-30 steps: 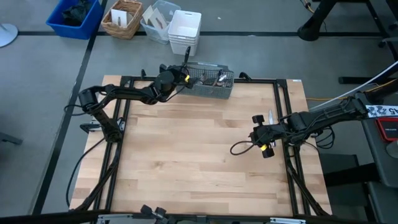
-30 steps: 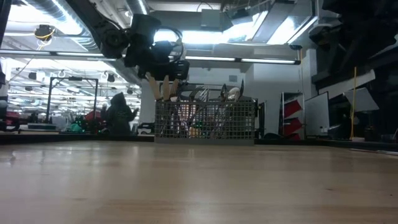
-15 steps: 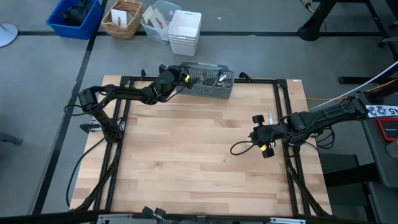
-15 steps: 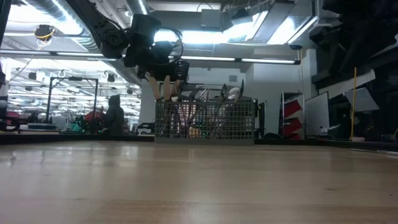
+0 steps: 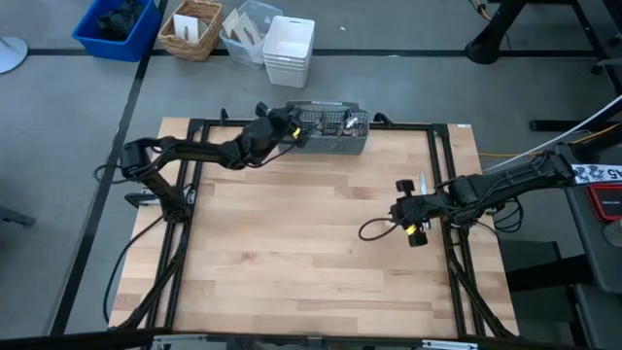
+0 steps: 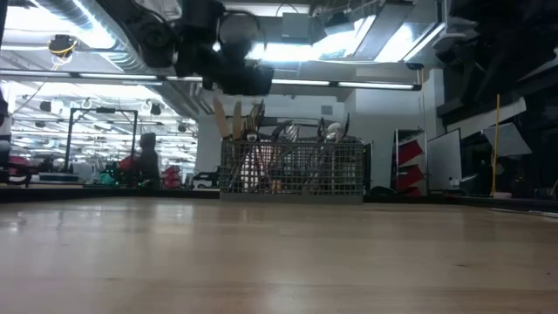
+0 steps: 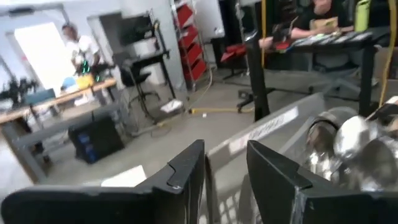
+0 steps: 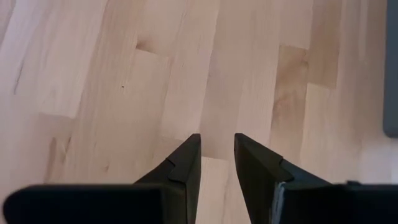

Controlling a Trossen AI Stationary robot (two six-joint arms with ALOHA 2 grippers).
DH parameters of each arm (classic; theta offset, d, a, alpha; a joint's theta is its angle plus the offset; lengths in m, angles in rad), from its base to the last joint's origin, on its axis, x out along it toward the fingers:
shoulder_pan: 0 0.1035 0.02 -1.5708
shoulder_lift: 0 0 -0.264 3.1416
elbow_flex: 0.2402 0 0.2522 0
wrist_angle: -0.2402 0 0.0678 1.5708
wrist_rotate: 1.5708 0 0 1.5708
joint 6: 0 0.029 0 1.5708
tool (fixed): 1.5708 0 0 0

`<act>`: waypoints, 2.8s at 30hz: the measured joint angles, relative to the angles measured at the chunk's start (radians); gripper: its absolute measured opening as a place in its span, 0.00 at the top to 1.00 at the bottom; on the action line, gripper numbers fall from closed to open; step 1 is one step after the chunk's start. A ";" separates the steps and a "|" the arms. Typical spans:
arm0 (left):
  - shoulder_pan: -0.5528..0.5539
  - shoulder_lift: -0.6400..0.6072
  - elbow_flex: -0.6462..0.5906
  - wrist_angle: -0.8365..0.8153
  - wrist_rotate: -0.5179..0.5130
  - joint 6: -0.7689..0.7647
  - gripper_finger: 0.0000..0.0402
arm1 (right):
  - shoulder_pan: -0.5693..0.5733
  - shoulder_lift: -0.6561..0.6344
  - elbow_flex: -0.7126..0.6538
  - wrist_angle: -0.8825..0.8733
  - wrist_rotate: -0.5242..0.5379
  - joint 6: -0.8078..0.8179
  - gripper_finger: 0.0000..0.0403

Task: Sort silverware
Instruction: Put the table knife into the gray silverware organizer

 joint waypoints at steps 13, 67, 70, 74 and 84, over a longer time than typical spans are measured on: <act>-0.177 -0.218 0.002 -0.294 0.071 -0.100 0.72 | 0.000 0.001 0.000 -0.004 -0.078 0.313 0.76; -0.485 -0.280 -0.268 -0.526 0.536 -0.181 0.72 | -0.369 0.164 -0.048 -0.227 0.146 0.983 0.76; -0.485 -0.280 -0.268 -0.527 0.536 -0.181 0.72 | -0.481 0.210 -0.045 -0.279 0.074 0.914 0.76; -0.485 -0.280 -0.268 -0.527 0.536 -0.182 0.72 | -0.585 0.267 -0.045 -0.360 0.038 0.885 0.76; -0.485 -0.280 -0.268 -0.527 0.536 -0.181 0.72 | -0.685 0.412 -0.045 -0.356 0.065 0.805 0.76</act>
